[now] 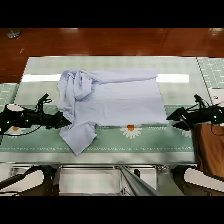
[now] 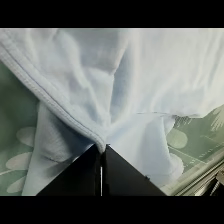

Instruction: Fold the shirts.

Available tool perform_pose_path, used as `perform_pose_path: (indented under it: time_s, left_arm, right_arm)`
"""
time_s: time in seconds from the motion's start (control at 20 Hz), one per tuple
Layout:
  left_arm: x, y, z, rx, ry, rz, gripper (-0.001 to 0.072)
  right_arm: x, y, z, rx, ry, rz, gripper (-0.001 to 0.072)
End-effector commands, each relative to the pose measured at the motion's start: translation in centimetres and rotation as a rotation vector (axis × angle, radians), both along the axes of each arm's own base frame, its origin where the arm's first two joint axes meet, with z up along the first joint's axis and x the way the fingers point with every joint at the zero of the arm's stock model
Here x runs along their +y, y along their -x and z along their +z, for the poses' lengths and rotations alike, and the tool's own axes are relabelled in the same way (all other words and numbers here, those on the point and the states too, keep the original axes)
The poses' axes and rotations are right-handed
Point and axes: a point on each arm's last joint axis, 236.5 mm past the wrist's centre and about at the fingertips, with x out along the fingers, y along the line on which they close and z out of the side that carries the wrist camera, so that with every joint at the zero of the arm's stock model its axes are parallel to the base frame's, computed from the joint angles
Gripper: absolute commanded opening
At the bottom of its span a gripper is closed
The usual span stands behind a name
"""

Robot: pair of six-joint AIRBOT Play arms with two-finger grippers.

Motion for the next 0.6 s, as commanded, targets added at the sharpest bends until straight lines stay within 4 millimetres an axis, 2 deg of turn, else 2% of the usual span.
perform_pose_path:
  time_s: [0.0,0.2,0.25,0.3,0.35,0.4,0.45,0.5,0.55]
  left_arm:
    - [0.0,0.0,0.0,0.005,-0.001,0.003,0.0017]
    - [-0.1,-0.3,0.1,-0.002,0.007,0.019,0.0017]
    - [-0.4,-0.4,0.4,-0.001,0.024,0.022,0.0017]
    - [-0.7,-0.3,0.8,0.004,0.047,0.020,0.0018]
    - [-0.9,-0.4,1.4,0.001,0.062,0.006,0.0017]
    - [-0.8,-1.1,2.5,-0.025,0.070,0.004,0.0017]
    - [-0.7,-3.2,5.1,-0.094,0.109,0.036,0.0017]
    - [-0.6,-6.0,8.9,-0.200,0.164,0.082,0.0017]
    - [0.0,-9.3,14.4,-0.359,0.223,0.139,0.0017]
  right_arm:
    - [2.9,-2.8,-0.3,-0.012,-0.032,0.032,0.0617]
    - [6.0,-4.9,-0.1,-0.018,-0.036,0.109,0.0605]
    - [6.6,-5.5,0.1,-0.036,-0.025,0.148,0.0419]
    - [6.8,-5.9,0.6,-0.064,-0.005,0.205,0.0084]
    - [6.9,-6.5,1.5,-0.098,0.004,0.254,0.0022]
    - [6.9,-7.5,3.0,-0.134,0.002,0.283,0.0022]
    - [6.8,-9.2,5.2,-0.188,0.008,0.300,0.0021]
    - [6.4,-11.1,7.9,-0.262,0.027,0.310,0.0021]
    - [6.0,-13.6,11.7,-0.363,0.059,0.309,0.0021]
